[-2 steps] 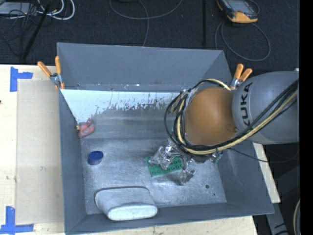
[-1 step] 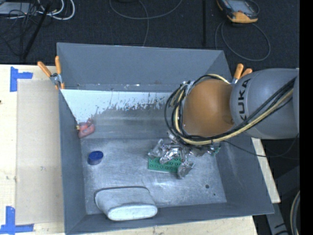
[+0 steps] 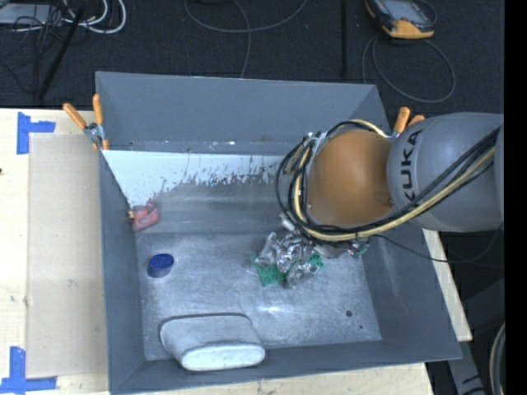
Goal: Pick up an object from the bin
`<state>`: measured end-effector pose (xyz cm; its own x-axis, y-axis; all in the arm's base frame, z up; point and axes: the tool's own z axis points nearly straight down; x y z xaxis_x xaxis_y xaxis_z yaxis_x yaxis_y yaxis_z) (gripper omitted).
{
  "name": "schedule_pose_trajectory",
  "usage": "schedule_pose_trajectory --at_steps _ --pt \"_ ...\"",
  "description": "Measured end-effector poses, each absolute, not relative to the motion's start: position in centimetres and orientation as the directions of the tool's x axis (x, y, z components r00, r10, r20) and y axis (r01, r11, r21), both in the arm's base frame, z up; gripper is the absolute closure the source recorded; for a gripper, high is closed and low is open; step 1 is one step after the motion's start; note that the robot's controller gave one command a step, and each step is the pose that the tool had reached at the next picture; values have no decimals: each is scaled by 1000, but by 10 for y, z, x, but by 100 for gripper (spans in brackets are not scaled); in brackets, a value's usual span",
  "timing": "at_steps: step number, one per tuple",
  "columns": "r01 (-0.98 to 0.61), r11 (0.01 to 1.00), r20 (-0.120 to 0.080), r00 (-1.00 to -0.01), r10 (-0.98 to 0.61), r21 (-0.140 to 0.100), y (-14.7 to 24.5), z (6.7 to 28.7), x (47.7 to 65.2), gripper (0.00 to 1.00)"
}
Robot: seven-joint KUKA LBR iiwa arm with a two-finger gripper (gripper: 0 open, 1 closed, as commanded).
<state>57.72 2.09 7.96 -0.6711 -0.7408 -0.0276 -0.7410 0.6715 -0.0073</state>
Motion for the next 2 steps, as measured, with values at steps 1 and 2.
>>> schedule_pose_trajectory --at_steps 1,2 --pt "-731 682 -7 -682 -731 -4 34 189 570 100" --pt "-728 685 -1 -685 -728 1 33 184 569 0"
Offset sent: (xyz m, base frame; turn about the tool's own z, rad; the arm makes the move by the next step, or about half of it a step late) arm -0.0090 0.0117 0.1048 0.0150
